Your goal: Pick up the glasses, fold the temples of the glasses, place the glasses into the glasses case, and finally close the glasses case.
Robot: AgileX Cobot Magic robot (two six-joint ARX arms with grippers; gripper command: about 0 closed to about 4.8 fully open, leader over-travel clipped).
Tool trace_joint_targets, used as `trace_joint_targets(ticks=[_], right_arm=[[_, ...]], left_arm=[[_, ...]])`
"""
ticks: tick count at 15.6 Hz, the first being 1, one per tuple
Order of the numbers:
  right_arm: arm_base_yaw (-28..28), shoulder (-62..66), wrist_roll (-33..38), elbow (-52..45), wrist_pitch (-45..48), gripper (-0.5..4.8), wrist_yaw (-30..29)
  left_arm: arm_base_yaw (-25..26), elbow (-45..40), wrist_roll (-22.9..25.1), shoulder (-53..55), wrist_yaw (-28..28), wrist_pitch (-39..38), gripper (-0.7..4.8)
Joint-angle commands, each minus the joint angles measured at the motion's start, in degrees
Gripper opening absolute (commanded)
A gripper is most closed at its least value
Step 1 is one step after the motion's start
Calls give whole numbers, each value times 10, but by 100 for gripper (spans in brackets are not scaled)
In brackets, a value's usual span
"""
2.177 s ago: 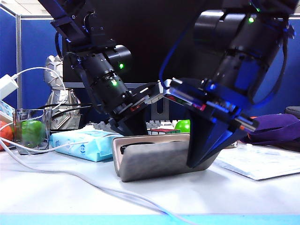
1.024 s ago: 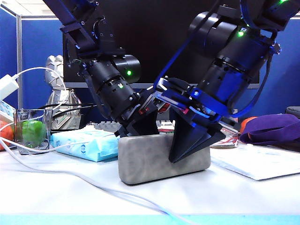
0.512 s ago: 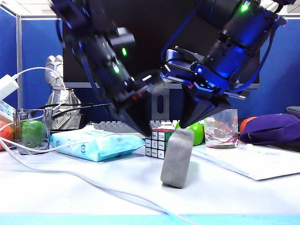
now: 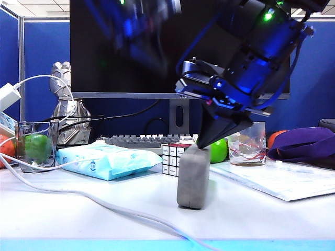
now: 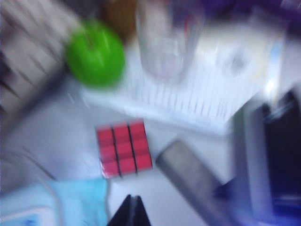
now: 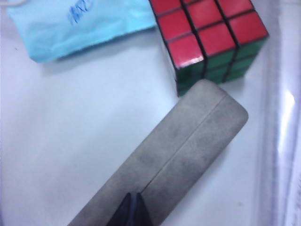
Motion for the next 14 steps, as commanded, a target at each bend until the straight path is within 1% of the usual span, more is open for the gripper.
trace_joint_targets(ticks=[1, 3, 6, 9, 14], right_arm=[[0, 25, 3, -2, -13, -4, -19], [0, 35, 2, -2, 19, -4, -81], [3, 39, 0, -2, 48, -4, -98], [3, 66, 1, -2, 43, -5, -113], [3, 106, 1, -2, 64, -5, -111]], left_arm=[[-1, 30, -14, -41, -2, 0, -6], [-2, 45, -16, -80, -9, 5, -6], [-2, 45, -22, -102, -9, 5, -6], [-2, 45, -22, -105, -9, -9, -6], [-2, 45, -22, -107, -9, -30, -6]])
